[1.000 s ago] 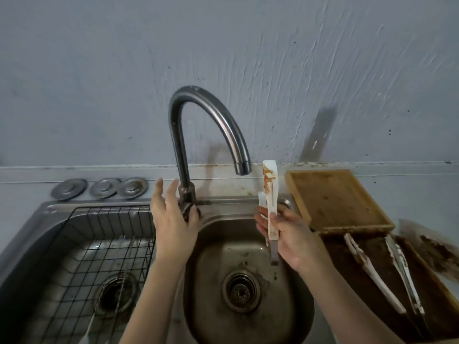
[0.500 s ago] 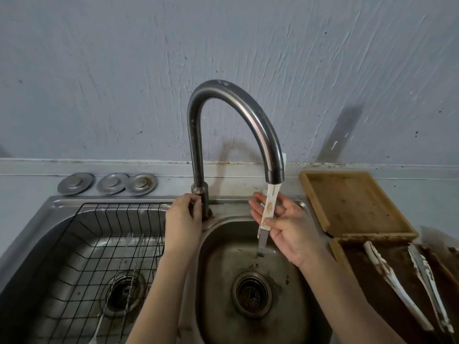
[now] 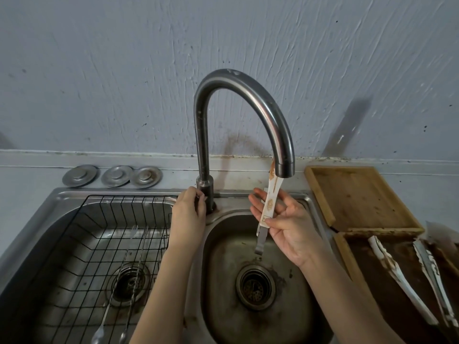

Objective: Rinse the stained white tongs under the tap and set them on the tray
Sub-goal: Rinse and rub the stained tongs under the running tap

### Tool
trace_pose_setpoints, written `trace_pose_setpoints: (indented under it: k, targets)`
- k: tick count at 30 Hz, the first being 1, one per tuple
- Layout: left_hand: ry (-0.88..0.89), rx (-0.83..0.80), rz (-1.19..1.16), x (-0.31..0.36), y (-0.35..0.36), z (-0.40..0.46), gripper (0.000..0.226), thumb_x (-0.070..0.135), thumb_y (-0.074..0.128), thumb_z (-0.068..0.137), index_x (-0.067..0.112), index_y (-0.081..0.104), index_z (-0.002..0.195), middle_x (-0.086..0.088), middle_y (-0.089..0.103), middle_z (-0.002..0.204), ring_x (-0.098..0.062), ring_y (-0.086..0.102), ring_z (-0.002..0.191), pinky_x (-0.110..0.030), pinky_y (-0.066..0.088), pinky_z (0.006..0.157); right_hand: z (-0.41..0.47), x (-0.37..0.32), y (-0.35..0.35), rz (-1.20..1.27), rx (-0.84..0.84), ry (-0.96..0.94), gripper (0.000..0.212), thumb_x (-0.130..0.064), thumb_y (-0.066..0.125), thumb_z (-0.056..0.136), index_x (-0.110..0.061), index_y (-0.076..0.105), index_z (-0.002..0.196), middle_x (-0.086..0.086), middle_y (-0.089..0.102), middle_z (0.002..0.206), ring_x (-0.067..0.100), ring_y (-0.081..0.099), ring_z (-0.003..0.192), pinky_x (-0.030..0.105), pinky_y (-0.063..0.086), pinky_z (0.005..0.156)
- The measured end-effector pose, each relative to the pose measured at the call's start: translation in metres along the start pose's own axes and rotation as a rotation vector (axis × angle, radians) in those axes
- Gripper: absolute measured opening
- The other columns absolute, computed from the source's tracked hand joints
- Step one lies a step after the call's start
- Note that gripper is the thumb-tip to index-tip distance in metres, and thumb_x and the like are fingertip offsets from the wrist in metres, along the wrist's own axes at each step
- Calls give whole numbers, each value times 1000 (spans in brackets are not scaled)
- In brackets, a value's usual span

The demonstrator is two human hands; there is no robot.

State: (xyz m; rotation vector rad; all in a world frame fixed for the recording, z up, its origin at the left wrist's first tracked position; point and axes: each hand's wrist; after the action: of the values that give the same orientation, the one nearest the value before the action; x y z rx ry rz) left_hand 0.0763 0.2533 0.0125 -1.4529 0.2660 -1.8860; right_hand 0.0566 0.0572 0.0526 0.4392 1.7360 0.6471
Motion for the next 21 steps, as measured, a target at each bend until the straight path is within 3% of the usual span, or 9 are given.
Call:
trace_pose_setpoints:
  k: [15,21]
  targets:
    - [18,48,-19,-7,5,-3,9,3,53,89,6,53,81,-5,54,77,-19,46,69,-20,24,58,-4,0,-3,27,11,11,71,35,32,74,-7,44,130,21,59,125,30,62,111,42,50,94]
    - [21,83,-57,-11,5,-9,13,4,52,90,8,51,78,6,46,70,-15,44,64,-19,24,55,-5,1,-1,37,10,17,73,35,32,73,-8,42,131,20,60,123,29,63,109,43,51,92]
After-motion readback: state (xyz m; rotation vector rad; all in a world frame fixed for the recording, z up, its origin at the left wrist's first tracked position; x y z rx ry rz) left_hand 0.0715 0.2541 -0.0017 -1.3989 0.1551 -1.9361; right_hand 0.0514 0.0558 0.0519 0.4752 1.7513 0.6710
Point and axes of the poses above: each hand's wrist, its own z-axis towards the middle knuckle, its own y-axis out of the palm, x = y × z
